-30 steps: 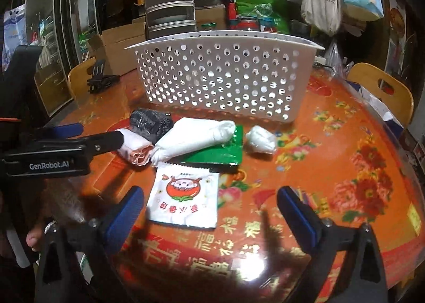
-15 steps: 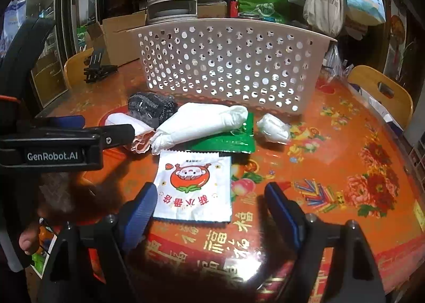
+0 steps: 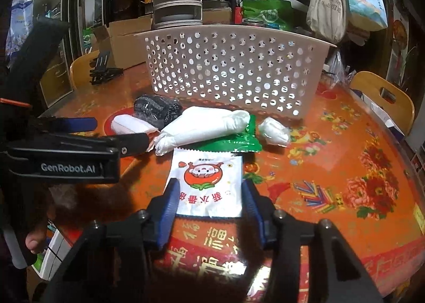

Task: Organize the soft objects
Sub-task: 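Grasp pink rolled towel with left gripper while right gripper grasps cartoon snack packet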

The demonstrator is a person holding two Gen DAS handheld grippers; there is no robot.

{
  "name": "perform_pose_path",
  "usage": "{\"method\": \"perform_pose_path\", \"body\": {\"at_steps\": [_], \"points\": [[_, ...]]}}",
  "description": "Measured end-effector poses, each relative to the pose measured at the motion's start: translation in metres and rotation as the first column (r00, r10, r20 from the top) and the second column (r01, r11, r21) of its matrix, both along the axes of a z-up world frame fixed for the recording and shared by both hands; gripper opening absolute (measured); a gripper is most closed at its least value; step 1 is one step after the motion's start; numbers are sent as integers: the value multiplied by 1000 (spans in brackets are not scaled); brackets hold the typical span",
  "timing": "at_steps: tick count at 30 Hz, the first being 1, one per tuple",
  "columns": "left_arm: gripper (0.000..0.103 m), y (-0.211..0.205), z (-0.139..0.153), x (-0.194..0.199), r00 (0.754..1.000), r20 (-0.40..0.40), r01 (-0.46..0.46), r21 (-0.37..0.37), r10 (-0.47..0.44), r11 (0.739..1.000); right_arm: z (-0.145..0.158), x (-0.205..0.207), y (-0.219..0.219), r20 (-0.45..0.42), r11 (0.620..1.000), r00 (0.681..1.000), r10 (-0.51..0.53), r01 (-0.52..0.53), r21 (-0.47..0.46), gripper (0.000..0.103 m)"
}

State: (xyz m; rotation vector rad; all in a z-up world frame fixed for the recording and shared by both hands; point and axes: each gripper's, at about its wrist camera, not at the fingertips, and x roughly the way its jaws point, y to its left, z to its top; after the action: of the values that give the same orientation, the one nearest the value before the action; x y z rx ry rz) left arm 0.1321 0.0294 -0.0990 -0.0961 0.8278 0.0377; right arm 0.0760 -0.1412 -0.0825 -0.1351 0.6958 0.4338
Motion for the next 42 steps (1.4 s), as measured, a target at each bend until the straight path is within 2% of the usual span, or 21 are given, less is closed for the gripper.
{"method": "perform_pose_path", "body": {"at_steps": [4, 7, 13, 15, 17, 18, 19, 21, 26, 31, 35, 38, 40, 42], "points": [[103, -1, -4, 3, 1000, -21, 4, -4, -4, 1000, 1, 2, -6, -4, 1000, 1000, -6, 6, 5, 31], [102, -1, -5, 4, 1000, -22, 15, -16, -15, 1000, 1, 2, -7, -6, 1000, 1000, -5, 5, 8, 30], [73, -6, -5, 2, 1000, 6, 29, -1, -29, 1000, 1, 2, -9, -9, 1000, 1000, -2, 2, 11, 29], [72, -6, -4, -2, 999, 14, 32, -13, -31, 999, 2, 3, -9, -10, 1000, 1000, -1, 1, 6, 29], [71, -3, -4, -5, 999, 29, 30, -29, -29, 999, 2, 3, -9, -15, 1000, 1000, -6, 7, 15, 32], [71, -2, -4, -7, 999, 35, 25, -33, -24, 999, 2, 3, -9, -14, 1000, 1000, -6, 6, 14, 41], [70, 0, -3, -8, 999, 39, 20, -34, -19, 999, 2, 3, -9, -18, 1000, 1000, -3, 3, 18, 56], [70, 5, -2, -13, 999, 48, 10, -42, -8, 999, 2, 3, -8, -26, 999, 1000, 13, -12, 51, 68], [70, 16, 1, -20, 999, 54, -4, -47, 6, 999, 3, 3, 2, -20, 999, 999, 26, -25, 46, 70], [70, 25, 2, -25, 998, 57, -19, -58, 22, 998, -2, 2, 15, -5, 1000, 1000, 24, -24, -18, 71], [70, 27, 2, -27, 998, 57, -25, -60, 28, 998, -1, 3, 18, -3, 1000, 1000, 18, -18, -19, 71], [70, 28, 2, -28, 998, 59, -26, -61, 30, 998, -2, 1, 18, 4, 999, 999, 32, -32, -20, 59], [70, 27, 2, -28, 998, 59, -28, -62, 31, 998, -1, -1, 18, 10, 999, 999, 38, -38, -22, 44], [70, 28, 2, -29, 998, 59, -29, -68, 33, 997, -1, -2, 18, 13, 999, 999, 48, -48, -25, 37]]}}
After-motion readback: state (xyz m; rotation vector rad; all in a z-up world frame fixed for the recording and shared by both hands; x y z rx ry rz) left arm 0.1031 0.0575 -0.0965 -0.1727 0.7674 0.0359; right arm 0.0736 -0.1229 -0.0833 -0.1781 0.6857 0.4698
